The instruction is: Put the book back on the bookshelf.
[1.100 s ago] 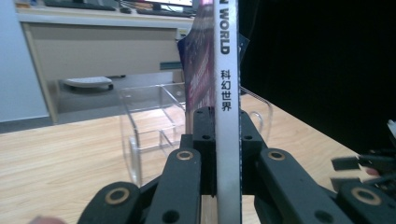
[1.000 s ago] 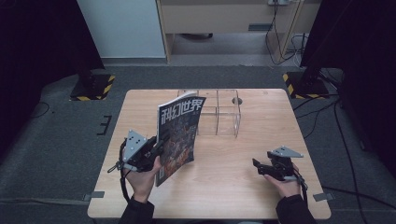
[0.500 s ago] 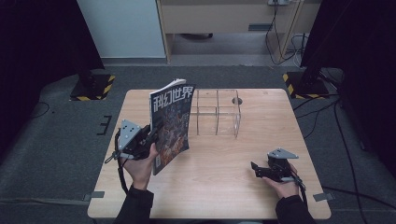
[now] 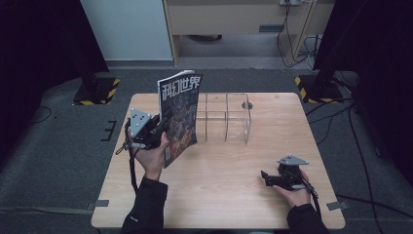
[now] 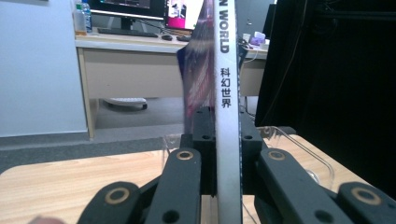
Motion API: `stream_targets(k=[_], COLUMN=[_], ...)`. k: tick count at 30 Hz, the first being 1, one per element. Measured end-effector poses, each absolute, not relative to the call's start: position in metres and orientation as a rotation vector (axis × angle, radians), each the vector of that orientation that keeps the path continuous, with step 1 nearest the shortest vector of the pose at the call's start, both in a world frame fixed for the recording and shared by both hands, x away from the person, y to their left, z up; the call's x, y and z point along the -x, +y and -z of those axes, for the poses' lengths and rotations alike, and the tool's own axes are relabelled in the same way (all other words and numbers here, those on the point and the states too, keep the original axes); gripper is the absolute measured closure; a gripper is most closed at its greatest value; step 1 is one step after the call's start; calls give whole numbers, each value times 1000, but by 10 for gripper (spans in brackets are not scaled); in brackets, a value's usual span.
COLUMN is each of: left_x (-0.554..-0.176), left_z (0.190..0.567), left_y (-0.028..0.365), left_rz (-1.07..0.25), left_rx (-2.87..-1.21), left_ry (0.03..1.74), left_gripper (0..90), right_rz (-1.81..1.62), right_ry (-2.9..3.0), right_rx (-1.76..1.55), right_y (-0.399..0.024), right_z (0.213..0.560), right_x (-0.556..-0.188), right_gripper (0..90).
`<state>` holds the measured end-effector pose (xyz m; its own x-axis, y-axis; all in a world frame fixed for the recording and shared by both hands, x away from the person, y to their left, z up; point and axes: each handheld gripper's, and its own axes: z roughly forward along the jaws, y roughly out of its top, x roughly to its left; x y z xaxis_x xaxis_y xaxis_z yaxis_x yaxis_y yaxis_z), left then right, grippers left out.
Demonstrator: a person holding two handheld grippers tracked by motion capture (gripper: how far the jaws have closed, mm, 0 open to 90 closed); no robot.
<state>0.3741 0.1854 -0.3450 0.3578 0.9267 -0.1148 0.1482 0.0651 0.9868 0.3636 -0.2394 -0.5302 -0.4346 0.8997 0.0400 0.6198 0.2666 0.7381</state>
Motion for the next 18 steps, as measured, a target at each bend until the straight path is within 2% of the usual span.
stream_targets(k=[18], left_x=[-395], left_z=[340], left_y=[176], left_rz=[-750], left_rx=[-1354], left_ry=[1095], left_gripper=[825], right_rz=[-966], right_ry=[2170], right_rx=[-1362], right_y=[-238], right_z=[533], right_x=[-365], right_gripper=[135])
